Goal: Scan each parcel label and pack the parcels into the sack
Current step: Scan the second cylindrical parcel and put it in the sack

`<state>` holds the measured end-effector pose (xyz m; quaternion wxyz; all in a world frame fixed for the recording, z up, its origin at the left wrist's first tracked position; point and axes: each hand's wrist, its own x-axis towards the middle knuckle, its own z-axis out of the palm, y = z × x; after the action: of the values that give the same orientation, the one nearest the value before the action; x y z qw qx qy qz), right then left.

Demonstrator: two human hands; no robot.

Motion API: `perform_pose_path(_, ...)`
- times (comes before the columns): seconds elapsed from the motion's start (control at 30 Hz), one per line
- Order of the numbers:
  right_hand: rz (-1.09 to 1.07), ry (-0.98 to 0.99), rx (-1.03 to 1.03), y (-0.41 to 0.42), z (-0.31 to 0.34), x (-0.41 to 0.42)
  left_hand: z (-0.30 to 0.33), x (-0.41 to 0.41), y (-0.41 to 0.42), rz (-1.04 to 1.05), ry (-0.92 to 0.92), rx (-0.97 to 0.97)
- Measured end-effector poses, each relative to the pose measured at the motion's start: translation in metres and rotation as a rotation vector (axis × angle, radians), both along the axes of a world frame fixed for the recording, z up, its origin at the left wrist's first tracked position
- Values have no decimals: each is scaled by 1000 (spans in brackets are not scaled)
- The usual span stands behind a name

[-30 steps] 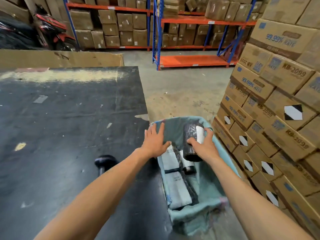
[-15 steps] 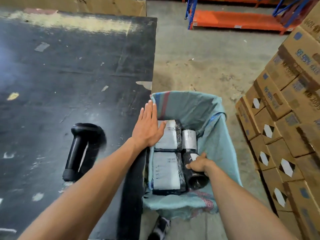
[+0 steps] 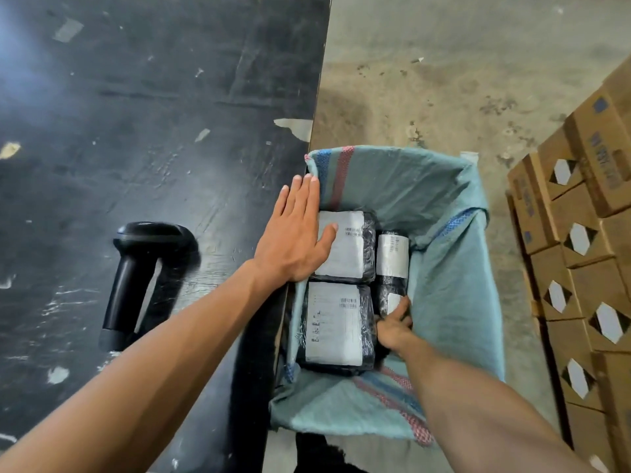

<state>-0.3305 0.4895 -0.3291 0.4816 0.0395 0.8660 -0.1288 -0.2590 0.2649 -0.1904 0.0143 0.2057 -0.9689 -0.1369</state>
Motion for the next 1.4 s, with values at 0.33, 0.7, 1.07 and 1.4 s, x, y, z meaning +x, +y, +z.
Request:
perform_pose_path(0.33,61,-16,-80,15,-7,2,0,-1,-1,-10,-6,-8)
perform_pose_path(0.7,-51,101,-200,-3,35,-24,8,0,0,-15,7,37)
perform_pose_path(1.07,-120,464,-519,-36,174,16,75,13,-44,-98,-32,290)
perform_pose_path(1.4,179,567,-651,-181,269,127,104,165,-177,20,260,-56)
